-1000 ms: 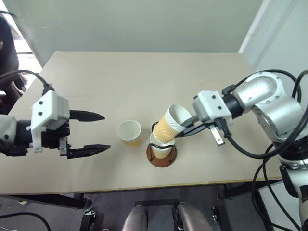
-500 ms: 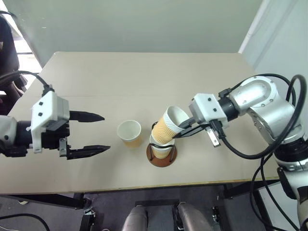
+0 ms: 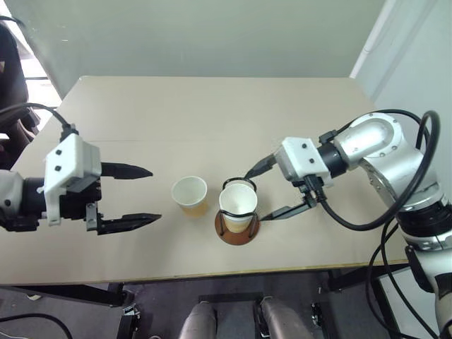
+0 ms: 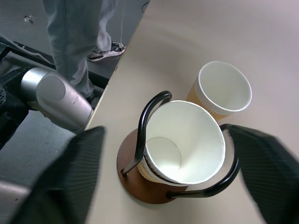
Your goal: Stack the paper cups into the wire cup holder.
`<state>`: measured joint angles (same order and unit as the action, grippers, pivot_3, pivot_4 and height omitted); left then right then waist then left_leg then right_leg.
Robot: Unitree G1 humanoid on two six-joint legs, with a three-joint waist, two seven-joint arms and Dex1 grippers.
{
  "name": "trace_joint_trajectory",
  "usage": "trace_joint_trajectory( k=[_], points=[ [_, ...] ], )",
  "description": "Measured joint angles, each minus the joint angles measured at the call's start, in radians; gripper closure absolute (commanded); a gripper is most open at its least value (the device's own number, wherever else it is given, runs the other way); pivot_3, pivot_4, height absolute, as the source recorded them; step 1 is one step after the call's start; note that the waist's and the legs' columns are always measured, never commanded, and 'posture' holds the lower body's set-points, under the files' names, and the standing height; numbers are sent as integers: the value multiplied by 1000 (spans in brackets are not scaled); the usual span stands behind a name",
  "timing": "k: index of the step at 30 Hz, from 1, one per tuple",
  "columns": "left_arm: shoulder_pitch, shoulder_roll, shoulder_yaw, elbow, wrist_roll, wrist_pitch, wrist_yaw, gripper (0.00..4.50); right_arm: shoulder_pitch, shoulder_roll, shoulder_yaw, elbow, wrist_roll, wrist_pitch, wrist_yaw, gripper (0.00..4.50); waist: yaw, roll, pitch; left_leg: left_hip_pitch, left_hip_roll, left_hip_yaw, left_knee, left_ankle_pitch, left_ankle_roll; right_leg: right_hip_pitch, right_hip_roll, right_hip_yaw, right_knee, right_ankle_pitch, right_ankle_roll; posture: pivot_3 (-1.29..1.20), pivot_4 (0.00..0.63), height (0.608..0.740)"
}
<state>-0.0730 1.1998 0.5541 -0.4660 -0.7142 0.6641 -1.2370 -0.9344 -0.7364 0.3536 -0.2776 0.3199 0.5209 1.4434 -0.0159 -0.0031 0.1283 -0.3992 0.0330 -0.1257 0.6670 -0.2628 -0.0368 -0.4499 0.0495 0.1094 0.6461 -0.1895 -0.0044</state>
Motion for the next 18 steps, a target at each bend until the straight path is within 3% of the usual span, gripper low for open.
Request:
trace_joint_trajectory(
  k=[5, 13, 18],
  points=[
    [-41, 23, -52, 10, 12, -28, -13, 0, -72, -3, -37, 136, -6, -70, 8, 32, 2, 0, 0, 0, 0, -1, 0, 0, 0, 0, 0, 0, 0, 2, -1, 0, 150, 740],
    [-199, 32, -457, 65, 273, -184, 15, 0, -183, -89, -262, 332, 85, -196, 105, 32, 14, 0, 0, -1, -1, -1, -1, 0, 0, -2, 0, 1, -1, 2, -1, 0, 150, 740],
    [-328, -55, -608, 155, 358, -249, -5, 0, -152, -169, -333, 335, 114, -212, 138, 32, 15, 0, 0, -3, 0, -2, -1, 0, 0, -3, 0, 0, -1, 3, 2, 0, 150, 740]
  ],
)
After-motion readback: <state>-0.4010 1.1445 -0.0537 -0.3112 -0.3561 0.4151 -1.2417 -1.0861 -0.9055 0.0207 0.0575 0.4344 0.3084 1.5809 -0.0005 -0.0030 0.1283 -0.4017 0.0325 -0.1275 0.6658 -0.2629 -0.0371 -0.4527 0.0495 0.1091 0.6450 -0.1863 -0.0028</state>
